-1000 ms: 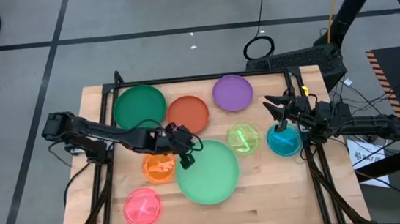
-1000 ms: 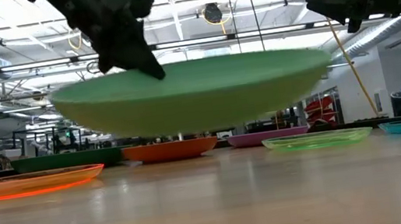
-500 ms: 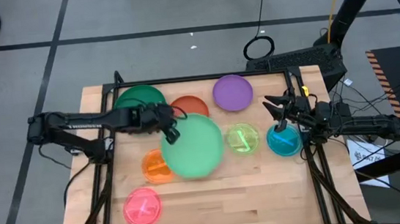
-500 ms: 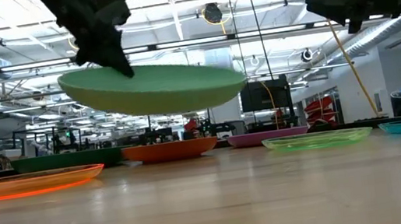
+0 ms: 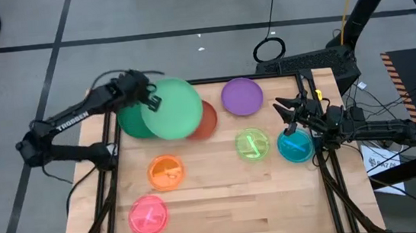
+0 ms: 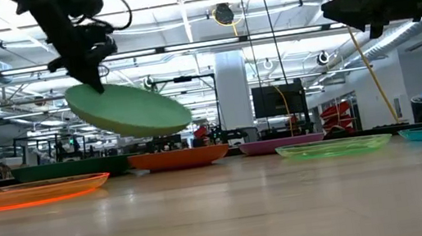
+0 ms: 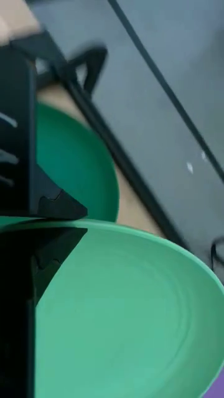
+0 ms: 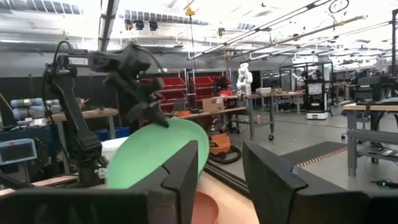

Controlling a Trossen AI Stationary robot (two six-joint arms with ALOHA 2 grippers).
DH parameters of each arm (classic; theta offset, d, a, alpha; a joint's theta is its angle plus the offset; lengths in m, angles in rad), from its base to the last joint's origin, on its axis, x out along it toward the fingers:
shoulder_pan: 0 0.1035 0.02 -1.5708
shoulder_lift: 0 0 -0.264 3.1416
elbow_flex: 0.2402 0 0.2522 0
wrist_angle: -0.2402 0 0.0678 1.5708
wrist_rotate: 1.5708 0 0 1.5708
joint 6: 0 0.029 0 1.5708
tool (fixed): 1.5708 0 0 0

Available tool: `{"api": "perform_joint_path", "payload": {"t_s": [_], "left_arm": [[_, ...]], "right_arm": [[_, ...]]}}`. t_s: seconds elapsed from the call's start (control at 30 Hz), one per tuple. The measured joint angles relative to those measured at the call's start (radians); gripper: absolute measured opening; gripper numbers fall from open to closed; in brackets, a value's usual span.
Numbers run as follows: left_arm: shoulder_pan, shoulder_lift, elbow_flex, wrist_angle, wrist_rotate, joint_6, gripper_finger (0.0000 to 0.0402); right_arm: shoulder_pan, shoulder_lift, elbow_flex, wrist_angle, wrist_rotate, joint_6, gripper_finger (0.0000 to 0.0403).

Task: Stack plastic plates
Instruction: Stack the light green plate on top of the dark green plate

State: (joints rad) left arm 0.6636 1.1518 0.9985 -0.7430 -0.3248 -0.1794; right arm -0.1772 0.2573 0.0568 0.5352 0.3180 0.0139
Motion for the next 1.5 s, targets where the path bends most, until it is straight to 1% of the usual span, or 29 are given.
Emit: {"api": "perform_joint_path", "payload": {"t_s": [0.17, 0.3, 0.4, 0.53, 0.77, 0.9, 1.07, 1.17, 1.33, 1.5], "left_arm": [[0.199, -0.001, 0.000, -0.004, 0.017, 0.077, 0.0010], [0.322, -0.001, 0.000, -0.011, 0.101, 0.107, 0.0010], [0.375, -0.001, 0.000, -0.014, 0.165, 0.132, 0.0010], [0.374, -0.001, 0.000, -0.017, 0.194, 0.142, 0.0010], [0.349, -0.001, 0.000, -0.055, 0.168, 0.067, 0.0010], [0.322, -0.007, 0.004, -0.079, 0.135, -0.024, 0.0010], [0.263, -0.008, 0.033, -0.197, 0.019, -0.105, 0.0010], [0.236, -0.008, 0.050, -0.199, -0.041, -0.117, 0.0010], [0.240, -0.007, 0.098, -0.234, -0.058, -0.114, 0.0010], [0.240, 0.008, 0.193, -0.288, -0.055, -0.106, 0.0010]], "right_arm": [[0.000, 0.000, 0.000, 0.006, 0.000, 0.000, 0.0118], [0.000, 0.000, 0.000, 0.006, 0.001, -0.007, 0.0118], [0.000, 0.000, 0.000, 0.006, 0.002, -0.008, 0.0118], [0.000, 0.000, 0.000, 0.006, 0.022, -0.008, 0.0118], [0.000, 0.000, 0.000, -0.003, 0.029, -0.008, 0.0118], [0.000, 0.000, 0.000, -0.003, 0.029, -0.008, 0.0118], [0.000, 0.000, 0.000, -0.003, 0.029, -0.013, 0.0118], [0.000, 0.000, 0.000, -0.004, 0.029, -0.026, 0.0118], [0.000, 0.000, 0.000, -0.002, 0.029, -0.037, 0.0118], [0.000, 0.000, 0.000, -0.002, 0.029, -0.042, 0.0118]]}}
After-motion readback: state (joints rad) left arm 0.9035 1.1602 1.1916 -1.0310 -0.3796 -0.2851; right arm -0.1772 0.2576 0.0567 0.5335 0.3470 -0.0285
